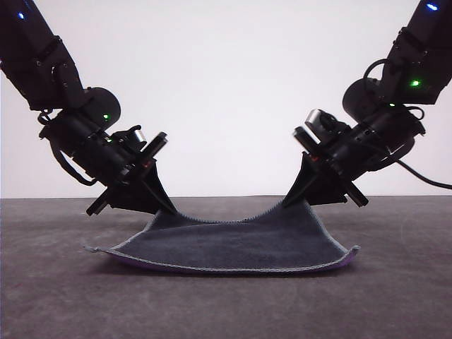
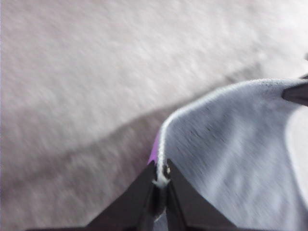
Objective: Fold clothes
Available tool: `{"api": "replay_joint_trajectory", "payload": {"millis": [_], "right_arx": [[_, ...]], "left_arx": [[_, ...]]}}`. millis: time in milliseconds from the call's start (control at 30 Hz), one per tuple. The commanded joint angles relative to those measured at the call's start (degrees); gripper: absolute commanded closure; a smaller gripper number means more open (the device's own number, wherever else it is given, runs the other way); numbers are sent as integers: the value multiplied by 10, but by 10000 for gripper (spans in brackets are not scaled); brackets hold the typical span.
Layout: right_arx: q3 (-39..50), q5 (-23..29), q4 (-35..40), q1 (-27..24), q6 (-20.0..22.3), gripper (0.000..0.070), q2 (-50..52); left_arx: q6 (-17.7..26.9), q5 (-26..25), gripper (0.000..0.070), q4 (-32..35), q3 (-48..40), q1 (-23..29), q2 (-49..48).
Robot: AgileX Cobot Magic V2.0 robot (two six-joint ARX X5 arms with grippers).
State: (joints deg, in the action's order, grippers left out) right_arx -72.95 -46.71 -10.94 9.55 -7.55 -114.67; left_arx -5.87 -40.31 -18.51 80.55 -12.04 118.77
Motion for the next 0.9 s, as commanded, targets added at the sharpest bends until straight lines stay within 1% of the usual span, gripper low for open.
{"api": "replay_joint_trajectory", "payload": {"millis": [0, 67, 167, 300, 367, 500, 567, 767, 867], "right_arx": [[-12, -36, -5, -7, 13, 696, -5], [-12, -75, -19, -13, 21, 695, -2], [-12, -112, -58, -22, 45, 695, 7], [-12, -144, -142, -24, 99, 695, 21], [-12, -155, -191, -23, 134, 695, 25], [-12, -159, -295, -17, 220, 695, 26], [-12, -160, -334, -14, 251, 695, 26], [-12, -160, -404, -8, 305, 695, 26], [-12, -160, -416, -6, 316, 695, 26]], "left_arx": [[36, -17, 690, -12, 13, 2, -5], [59, -18, 690, -38, 13, 5, -18], [96, -28, 690, -84, 13, 8, -39], [138, -45, 690, -153, 13, 8, -63], [156, -49, 690, -188, 13, 7, -71], [202, -50, 690, -269, 13, -1, -75], [224, -50, 690, -300, 13, -4, -75], [265, -50, 690, -371, 13, -9, -75], [274, -50, 690, -389, 13, -11, -75]]}}
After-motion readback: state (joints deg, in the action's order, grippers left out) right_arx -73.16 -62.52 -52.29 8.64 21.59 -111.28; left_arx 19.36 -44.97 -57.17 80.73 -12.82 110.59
